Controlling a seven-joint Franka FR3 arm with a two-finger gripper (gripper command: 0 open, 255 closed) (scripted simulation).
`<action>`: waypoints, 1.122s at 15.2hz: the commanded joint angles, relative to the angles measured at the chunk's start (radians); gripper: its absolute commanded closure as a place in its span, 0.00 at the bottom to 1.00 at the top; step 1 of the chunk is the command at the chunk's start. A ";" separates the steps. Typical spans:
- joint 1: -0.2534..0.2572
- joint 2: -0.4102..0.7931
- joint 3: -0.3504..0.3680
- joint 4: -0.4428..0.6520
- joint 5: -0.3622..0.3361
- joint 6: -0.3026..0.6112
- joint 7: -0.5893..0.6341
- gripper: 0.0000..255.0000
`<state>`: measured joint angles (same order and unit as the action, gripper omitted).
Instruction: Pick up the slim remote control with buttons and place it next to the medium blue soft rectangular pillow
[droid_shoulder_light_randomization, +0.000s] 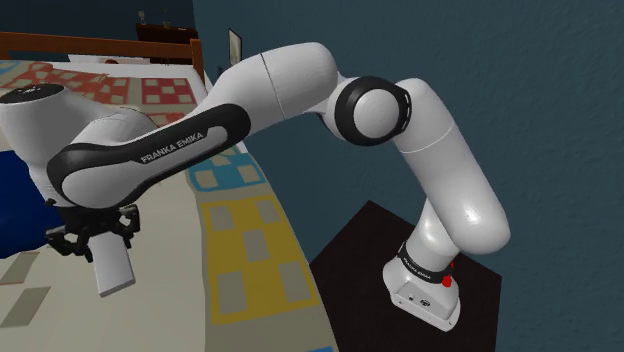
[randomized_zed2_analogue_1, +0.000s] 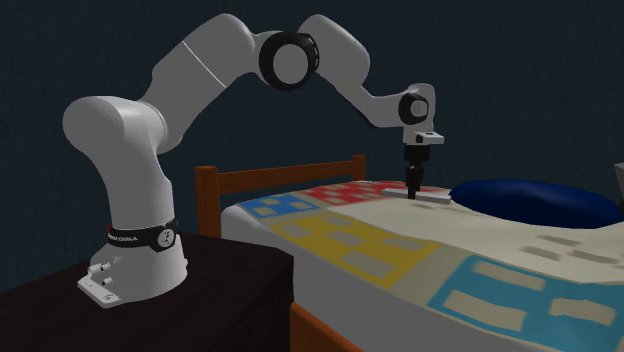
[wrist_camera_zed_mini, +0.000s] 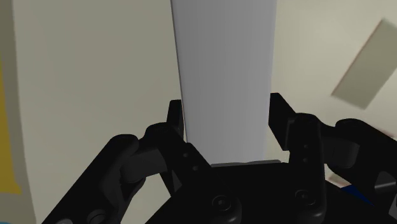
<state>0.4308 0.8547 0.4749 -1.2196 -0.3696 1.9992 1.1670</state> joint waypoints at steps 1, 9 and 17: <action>0.002 0.012 -0.004 -0.004 -0.004 0.017 0.002 1.00; 0.006 0.054 -0.017 -0.018 -0.019 0.072 0.009 1.00; 0.006 0.054 -0.017 -0.018 -0.019 0.071 0.009 0.00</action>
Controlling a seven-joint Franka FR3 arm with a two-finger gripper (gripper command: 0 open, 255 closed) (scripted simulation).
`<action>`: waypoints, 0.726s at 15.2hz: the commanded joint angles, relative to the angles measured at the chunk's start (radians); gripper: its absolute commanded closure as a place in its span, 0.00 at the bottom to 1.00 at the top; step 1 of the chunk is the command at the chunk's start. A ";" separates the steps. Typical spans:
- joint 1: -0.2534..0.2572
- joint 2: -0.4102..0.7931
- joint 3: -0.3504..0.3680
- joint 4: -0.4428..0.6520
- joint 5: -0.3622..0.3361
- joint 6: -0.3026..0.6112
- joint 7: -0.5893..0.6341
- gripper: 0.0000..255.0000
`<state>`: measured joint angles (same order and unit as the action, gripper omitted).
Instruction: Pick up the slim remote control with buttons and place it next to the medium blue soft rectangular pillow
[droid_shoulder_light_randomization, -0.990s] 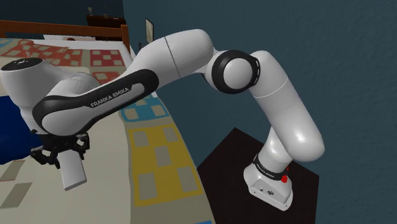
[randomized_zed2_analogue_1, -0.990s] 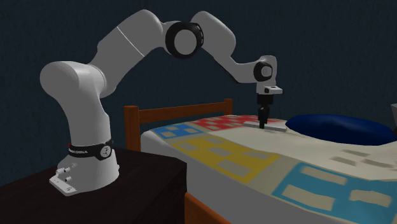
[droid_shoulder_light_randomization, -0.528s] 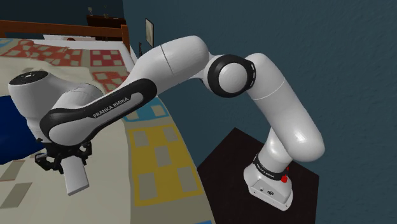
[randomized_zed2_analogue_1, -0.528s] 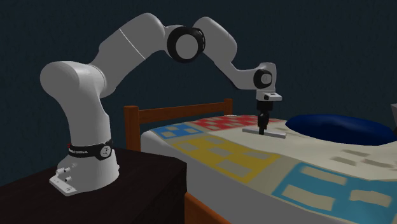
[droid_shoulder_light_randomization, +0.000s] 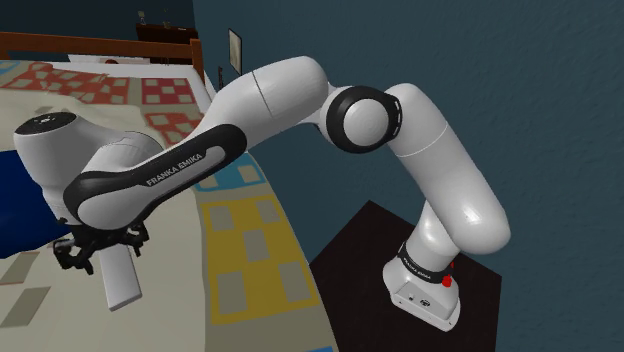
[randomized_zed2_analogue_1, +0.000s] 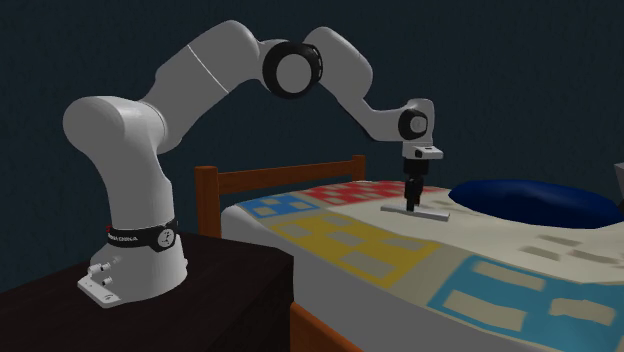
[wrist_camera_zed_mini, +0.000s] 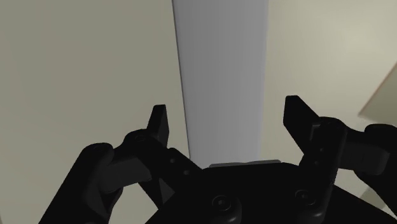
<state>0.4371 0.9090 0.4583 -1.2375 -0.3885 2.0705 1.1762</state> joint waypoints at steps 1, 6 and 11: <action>0.000 0.000 0.000 0.000 0.000 0.000 0.000 0.00; -0.005 -0.035 0.010 0.008 0.012 -0.042 -0.006 0.00; -0.008 -0.062 0.019 0.022 0.022 -0.082 -0.011 0.00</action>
<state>0.4296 0.8490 0.4765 -1.2153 -0.3675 1.9912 1.1648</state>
